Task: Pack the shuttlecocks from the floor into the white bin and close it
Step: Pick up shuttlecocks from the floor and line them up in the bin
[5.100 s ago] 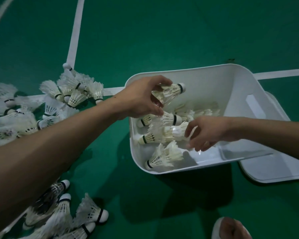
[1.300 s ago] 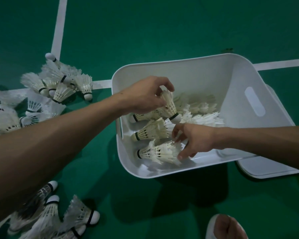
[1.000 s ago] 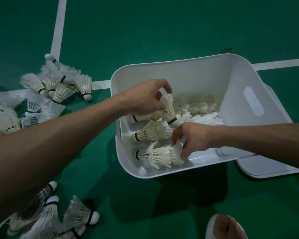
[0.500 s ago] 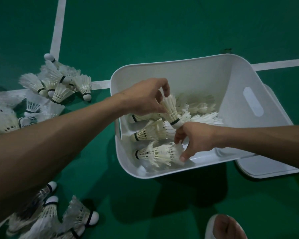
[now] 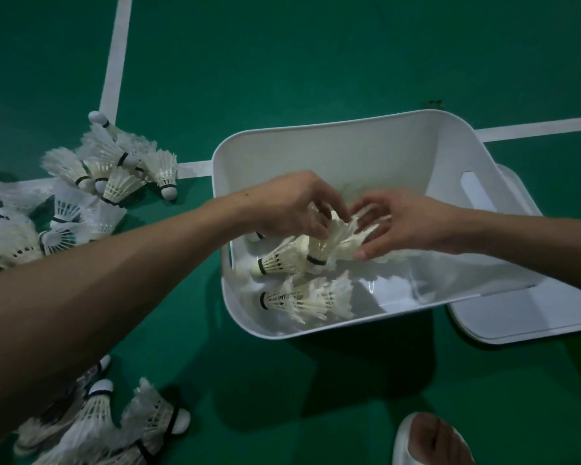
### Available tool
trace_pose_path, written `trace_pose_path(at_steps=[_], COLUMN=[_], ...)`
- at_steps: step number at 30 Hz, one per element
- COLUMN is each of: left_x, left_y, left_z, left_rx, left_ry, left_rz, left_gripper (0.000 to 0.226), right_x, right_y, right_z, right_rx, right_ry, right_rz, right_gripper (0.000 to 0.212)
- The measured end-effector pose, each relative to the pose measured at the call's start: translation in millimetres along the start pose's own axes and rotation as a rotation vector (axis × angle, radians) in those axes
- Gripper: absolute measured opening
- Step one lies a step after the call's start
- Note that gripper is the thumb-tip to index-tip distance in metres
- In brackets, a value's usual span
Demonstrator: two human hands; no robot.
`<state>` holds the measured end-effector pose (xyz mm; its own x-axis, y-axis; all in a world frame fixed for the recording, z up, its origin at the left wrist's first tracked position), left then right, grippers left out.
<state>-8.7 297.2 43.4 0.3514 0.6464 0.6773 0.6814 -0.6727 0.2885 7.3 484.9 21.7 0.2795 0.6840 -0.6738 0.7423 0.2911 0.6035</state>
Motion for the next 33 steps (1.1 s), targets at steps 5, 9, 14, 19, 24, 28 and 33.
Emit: trace_pose_path(at_steps=[5,9,14,19,24,28,33], left_x=[12.4,12.9,-10.6,-25.6,-27.6,-28.4,-31.3], left_y=[-7.1,-11.2,-11.1,-9.2,-14.8,-13.3,-10.5], left_z=[12.2,17.7,19.3,36.9,34.8,39.1,53.3], left_rx=[0.053,0.072,-0.223,-0.51,-0.484,-0.551,-0.701], left_ry=[-0.015,0.051,-0.062,-0.108,-0.071,-0.133,-0.295], left_rz=[0.054,0.035,-0.164,-0.273,-0.3,-0.322,-0.331], left_gripper=[0.033,0.046,0.041,0.046,0.046,0.052,0.071], right_x=[-2.8,-0.7,12.5,24.3,19.0,18.2,26.6], right_y=[7.9,12.1,17.7,16.2,10.8,7.7,-2.9], right_z=[-0.9,-3.8,-20.0,-14.0,-2.2,11.4,31.2], right_rx=[0.025,0.041,-0.046,-0.063,-0.128,-0.205,-0.179], right_ry=[-0.131,0.002,0.118,0.396,0.716,0.748,0.605], right_rz=[-0.09,-0.083,0.021,0.101,0.128,0.148,0.133], right_gripper=[0.075,0.073,0.06,0.048,0.06,0.062,0.058])
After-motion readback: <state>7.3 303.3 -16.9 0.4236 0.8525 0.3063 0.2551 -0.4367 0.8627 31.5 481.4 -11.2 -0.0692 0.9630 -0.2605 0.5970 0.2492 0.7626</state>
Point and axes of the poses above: each hand's wrist, its own y-axis away from the middle knuckle, its own z-axis out of the palm, x = y × z, the point moved 2 cm from there along -y, towards the middle knuckle, and after that the axes turned 4 degrees about z, right-handed, at the moved point
